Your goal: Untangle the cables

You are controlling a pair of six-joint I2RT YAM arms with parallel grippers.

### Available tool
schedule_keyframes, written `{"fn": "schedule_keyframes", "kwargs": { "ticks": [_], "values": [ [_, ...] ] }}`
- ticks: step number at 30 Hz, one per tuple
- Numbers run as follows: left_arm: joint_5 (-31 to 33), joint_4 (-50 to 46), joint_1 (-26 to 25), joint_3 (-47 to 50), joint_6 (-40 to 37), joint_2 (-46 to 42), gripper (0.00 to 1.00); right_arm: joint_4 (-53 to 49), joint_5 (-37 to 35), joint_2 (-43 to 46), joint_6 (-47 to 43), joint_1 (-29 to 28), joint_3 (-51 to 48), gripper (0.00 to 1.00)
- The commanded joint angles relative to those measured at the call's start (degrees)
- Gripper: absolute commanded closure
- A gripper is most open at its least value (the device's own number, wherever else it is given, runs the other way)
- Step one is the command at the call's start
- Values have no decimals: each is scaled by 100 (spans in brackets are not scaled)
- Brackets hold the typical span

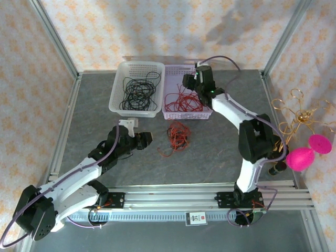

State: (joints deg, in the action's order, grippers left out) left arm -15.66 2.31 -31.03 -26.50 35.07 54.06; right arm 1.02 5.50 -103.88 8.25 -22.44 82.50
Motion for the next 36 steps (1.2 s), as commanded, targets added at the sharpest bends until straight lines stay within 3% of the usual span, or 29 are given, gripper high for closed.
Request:
{"fn": "schedule_keyframes", "kwargs": {
  "ticks": [1, 5, 11, 19, 24, 30, 36],
  "values": [
    [648, -404, -447, 5, 1077, 155, 49, 219, -268, 1187, -45, -10, -543, 41],
    [1391, -644, -1063, -140, 2356, 613, 46, 677, -153, 2398, 172, -40, -2002, 39],
    [1558, -104, -1671, -241, 4084, 1514, 42, 1307, -17, 4018, 581, -129, -4226, 39],
    [1563, 69, -1975, -908, 5308, 2694, 41, 1191, -94, 4938, 659, -133, -5115, 38],
    [1856, 172, -1988, -952, 5693, 3032, 55, 1228, 205, 5174, 824, -143, -5296, 38],
    [2330, 103, -1992, -813, 5951, 3058, 63, 1005, 159, 5554, 897, -137, -5468, 37],
    [2630, 51, -2033, -1001, 5659, 3097, 100, 695, 311, 5791, 920, -138, -5365, 37]
  ]
}}
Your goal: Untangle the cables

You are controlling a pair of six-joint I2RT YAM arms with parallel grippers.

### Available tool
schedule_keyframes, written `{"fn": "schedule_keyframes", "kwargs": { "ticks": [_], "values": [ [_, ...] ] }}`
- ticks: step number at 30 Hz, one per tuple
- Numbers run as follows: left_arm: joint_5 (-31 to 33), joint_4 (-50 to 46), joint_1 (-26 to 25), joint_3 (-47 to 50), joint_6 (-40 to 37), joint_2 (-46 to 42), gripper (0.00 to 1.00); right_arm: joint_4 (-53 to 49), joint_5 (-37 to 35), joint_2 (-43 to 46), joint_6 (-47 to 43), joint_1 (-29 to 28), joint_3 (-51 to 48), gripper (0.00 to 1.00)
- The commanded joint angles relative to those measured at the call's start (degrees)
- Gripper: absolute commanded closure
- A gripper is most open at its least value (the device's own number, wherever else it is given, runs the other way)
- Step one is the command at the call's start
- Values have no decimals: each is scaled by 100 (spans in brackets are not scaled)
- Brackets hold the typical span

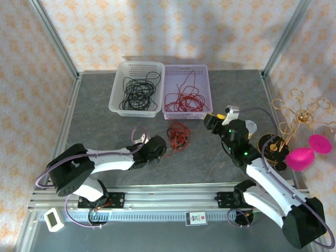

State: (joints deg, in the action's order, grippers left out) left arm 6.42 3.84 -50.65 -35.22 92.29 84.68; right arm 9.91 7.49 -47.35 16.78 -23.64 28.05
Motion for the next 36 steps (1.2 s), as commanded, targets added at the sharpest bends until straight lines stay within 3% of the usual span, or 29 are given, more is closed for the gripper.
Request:
{"fn": "schedule_keyframes", "kwargs": {
  "ticks": [1, 4, 6, 12, 18, 21, 23, 26, 30, 33, 36],
  "values": [
    [570, -236, -106, -188, -181, -50, 100, -272, 183, 176, 68, -19, 119, 37],
    [1167, -986, -236, -611, -874, -416, 100, -509, 544, 274, 107, -18, 248, 37],
    [1541, -1335, -359, -947, -1734, -676, 100, -607, 913, 310, 159, -18, 312, 36],
    [2092, -2631, -630, -2162, -3591, -1152, 100, -381, 2109, 153, 562, -58, 417, 32],
    [1892, -2311, -643, -2706, -5001, -1589, 100, 355, 2807, -451, 1232, -306, 682, 28],
    [1723, -1854, -639, -2943, -5655, -1674, 100, 480, 2629, -913, 2313, -349, 849, 25],
    [1653, -1628, -643, -3115, -6141, -1671, 100, 730, 3037, -1176, 2550, -516, 987, 27],
    [1720, -1494, -641, -3437, -6647, -1622, 100, 198, 2378, -1006, 1448, -1045, 1369, 28],
    [1926, -1367, -639, -3949, -7316, -1590, 100, 152, 1474, -541, -404, -1125, 1141, 30],
    [1754, -1317, -645, -4476, -7669, -1521, 100, 816, 1833, -465, -1431, -1125, 687, 26],
    [1456, -1386, -639, -4939, -7840, -1424, 100, 1671, 1983, -720, -1673, -1125, 485, 23]
  ]
}}
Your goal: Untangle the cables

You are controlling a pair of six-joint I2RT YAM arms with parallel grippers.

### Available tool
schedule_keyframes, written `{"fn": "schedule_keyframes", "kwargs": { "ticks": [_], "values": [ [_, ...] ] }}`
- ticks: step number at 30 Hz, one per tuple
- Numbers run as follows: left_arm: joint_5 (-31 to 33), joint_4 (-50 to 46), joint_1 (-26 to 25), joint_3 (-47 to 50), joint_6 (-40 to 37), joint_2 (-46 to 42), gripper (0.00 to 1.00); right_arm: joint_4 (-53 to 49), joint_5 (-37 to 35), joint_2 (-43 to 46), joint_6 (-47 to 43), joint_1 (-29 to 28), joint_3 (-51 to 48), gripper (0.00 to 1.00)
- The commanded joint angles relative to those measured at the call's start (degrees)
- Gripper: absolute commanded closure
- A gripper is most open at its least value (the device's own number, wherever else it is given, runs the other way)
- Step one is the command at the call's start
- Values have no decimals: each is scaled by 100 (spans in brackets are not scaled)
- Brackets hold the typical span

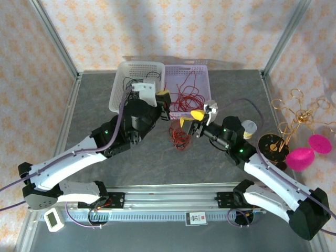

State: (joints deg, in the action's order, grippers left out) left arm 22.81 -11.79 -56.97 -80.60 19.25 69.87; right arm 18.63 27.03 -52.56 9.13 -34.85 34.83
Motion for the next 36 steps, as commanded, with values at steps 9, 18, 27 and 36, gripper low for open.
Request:
{"fn": "schedule_keyframes", "kwargs": {
  "ticks": [9, 18, 27, 36],
  "values": [
    [-705, 123, -8, -1427, -890, 218, 100, 1334, 419, -1963, -708, -38, 973, 32],
    [-827, 656, -14, -2330, -1471, 448, 100, 1988, -134, -3007, 199, -326, 640, 57],
    [-714, 1473, -11, -2874, -2196, 576, 100, 1726, -718, -3265, 584, -695, -194, 61],
    [-369, 1658, 12, -3276, -2750, 948, 100, 738, -1736, -2095, 627, -734, -787, 41]
  ]
}}
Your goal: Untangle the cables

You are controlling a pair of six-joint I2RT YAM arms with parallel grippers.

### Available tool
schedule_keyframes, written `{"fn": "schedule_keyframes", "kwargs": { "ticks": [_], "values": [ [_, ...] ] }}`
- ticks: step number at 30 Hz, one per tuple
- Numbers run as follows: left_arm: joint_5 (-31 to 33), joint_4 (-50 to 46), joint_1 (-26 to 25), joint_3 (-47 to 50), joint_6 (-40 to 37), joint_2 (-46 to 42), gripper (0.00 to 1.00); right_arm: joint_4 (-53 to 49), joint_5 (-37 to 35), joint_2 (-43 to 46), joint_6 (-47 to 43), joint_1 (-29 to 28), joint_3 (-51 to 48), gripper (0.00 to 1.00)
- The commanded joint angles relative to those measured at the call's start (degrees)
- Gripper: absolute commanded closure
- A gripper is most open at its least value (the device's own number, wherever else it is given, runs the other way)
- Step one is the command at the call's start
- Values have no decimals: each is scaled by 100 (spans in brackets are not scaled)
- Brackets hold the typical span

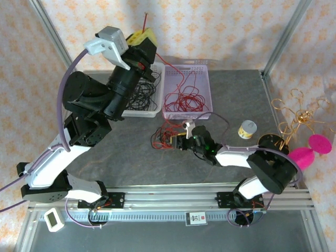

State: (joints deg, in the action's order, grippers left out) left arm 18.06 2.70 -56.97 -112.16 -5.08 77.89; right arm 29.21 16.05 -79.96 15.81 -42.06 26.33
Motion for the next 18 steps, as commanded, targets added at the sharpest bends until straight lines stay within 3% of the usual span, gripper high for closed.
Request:
{"fn": "schedule_keyframes", "kwargs": {
  "ticks": [1, 5, 10, 14, 18],
  "values": [
    [118, 161, 30, -112, -304, 191, 100, -603, -808, 962, -111, -12, 95, 38],
    [156, -81, 93, -42, -248, 348, 100, -1381, -1193, 2273, -409, -4, 249, 28],
    [9, -315, 276, 45, 14, 562, 100, -1918, -926, 3340, -975, -4, 838, 23],
    [-245, -389, 388, 130, 275, 670, 100, -1876, -392, 3186, -1876, -3, 1560, 20],
    [-309, -462, 405, 390, 483, 637, 100, -1987, -1135, 2336, -2564, 67, 2658, 23]
  ]
}}
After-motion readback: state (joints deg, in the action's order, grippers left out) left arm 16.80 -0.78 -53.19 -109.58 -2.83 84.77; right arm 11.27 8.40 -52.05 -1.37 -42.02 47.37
